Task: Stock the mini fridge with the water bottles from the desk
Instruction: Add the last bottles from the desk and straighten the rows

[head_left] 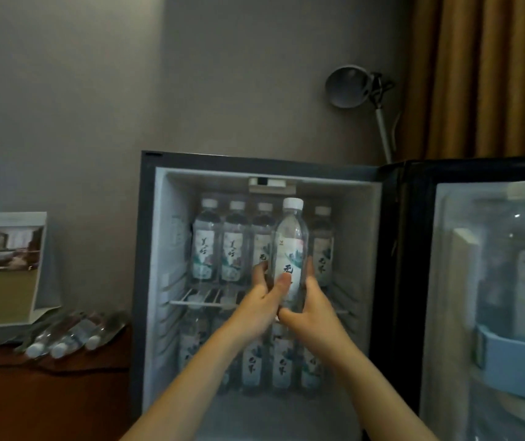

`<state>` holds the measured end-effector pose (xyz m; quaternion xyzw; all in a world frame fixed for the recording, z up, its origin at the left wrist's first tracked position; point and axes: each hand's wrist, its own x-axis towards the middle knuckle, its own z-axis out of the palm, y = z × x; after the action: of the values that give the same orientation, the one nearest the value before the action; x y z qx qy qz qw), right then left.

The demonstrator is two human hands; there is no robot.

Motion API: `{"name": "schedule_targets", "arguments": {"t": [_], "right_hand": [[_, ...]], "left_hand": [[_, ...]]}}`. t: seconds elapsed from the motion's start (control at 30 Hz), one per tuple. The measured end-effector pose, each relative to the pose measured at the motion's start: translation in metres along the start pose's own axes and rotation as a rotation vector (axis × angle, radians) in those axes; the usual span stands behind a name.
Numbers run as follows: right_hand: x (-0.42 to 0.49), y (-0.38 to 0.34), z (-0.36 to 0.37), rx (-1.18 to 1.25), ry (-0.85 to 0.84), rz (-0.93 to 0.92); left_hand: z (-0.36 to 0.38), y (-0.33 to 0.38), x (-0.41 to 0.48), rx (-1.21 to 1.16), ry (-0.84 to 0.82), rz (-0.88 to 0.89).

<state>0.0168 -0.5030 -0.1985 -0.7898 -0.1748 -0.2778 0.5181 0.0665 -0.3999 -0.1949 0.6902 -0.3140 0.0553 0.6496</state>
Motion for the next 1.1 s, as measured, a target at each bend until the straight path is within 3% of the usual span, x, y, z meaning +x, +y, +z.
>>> {"name": "schedule_targets", "arguments": {"t": [0.3,0.43,0.57,0.87,1.1], "right_hand": [[0.045,0.052,-0.015,-0.028,0.221,-0.004],[0.045,0.074,-0.010,-0.111,0.263,-0.003],[0.050,0.075,-0.004,-0.230,0.332,0.059],[0.055,0.077,0.003,-0.515,0.372,0.158],[0.052,0.083,-0.001,-0.533,0.337,0.170]], "left_hand": [[0.023,-0.007,0.046,0.154,-0.074,0.107],[0.022,-0.020,0.050,0.214,-0.011,0.153],[0.016,-0.031,0.054,0.210,0.052,0.083],[0.011,-0.037,0.063,0.347,0.024,-0.011],[0.013,-0.037,0.065,0.377,-0.017,-0.036]]}}
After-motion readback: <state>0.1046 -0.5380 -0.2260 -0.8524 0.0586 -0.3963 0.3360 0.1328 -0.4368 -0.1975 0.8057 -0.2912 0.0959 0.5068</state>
